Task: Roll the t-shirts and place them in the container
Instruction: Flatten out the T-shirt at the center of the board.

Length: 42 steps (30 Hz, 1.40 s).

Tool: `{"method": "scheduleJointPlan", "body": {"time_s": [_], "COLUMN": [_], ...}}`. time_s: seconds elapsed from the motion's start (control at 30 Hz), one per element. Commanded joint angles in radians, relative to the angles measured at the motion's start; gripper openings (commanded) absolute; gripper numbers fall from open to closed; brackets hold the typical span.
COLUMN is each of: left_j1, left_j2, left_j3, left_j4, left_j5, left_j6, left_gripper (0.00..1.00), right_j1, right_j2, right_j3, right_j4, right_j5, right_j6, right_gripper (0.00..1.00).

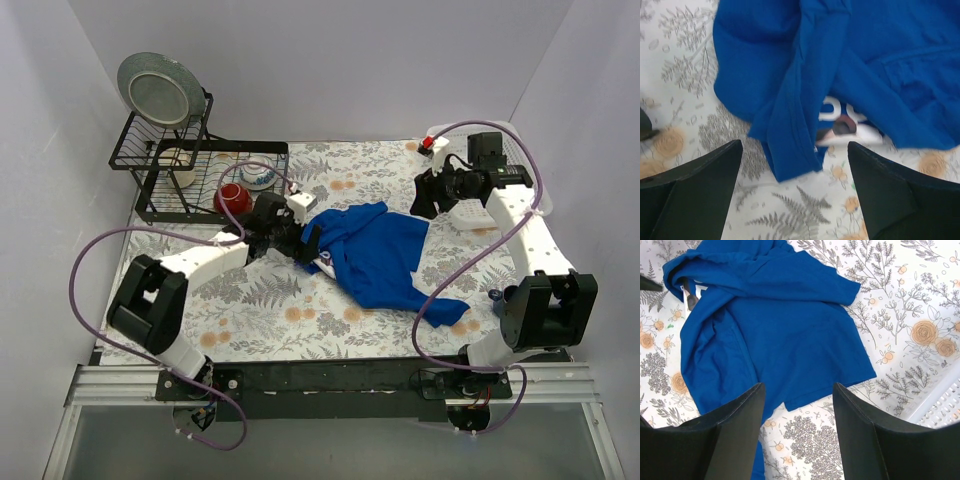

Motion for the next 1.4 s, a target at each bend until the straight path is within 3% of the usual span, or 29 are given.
{"method": "scheduleJointPlan", "body": {"time_s": [0.0,0.4,0.63,0.73,0.77,0.83,1.0,1.1,1.27,1.37], "left_j1": [-0.001,-0.025,-0.041,-0.047,-0.048,-0.053,-0.05,-0.044,-0.044,-0.036], "left_j2": [0.085,0.386,0.477,0.501,0.506,0.51,0.426,0.334,0.11,-0.07], "left_j3": [0.108,0.391,0.486,0.511,0.518,0.543,0.625,0.63,0.405,0.229], "left_j4": [0.135,0.114,0.103,0.109,0.109,0.104,-0.052,-0.24,-0.482,-0.573], "left_j5": [-0.003,0.183,0.195,0.195,0.203,0.22,0.377,0.491,0.488,0.355], "left_j6": [0.001,0.001,-0.032,-0.039,-0.039,-0.041,-0.006,0.063,0.356,0.506], "left_gripper": [0.85,0.81,0.75,0.68,0.58,0.49,0.28,0.24,0.2,0.2], "right_j1": [0.006,0.006,0.006,0.004,0.004,0.004,-0.002,-0.002,-0.002,-0.001], "right_j2": [-0.068,-0.095,-0.088,-0.078,-0.074,-0.055,0.009,0.038,0.044,0.02], "right_j3": [-0.03,-0.071,-0.102,-0.108,-0.105,-0.094,-0.044,-0.013,-0.025,-0.068], "right_j4": [0.02,0.032,0.043,0.044,0.046,0.047,0.041,0.041,0.041,0.038], "right_j5": [-0.023,0.019,0.031,0.031,0.028,0.022,0.008,-0.013,-0.035,-0.052], "right_j6": [-0.017,-0.031,-0.04,-0.045,-0.048,-0.051,-0.049,-0.04,-0.016,-0.006], "right_gripper": [0.64,0.64,0.64,0.64,0.64,0.64,0.64,0.64,0.64,0.64]}}
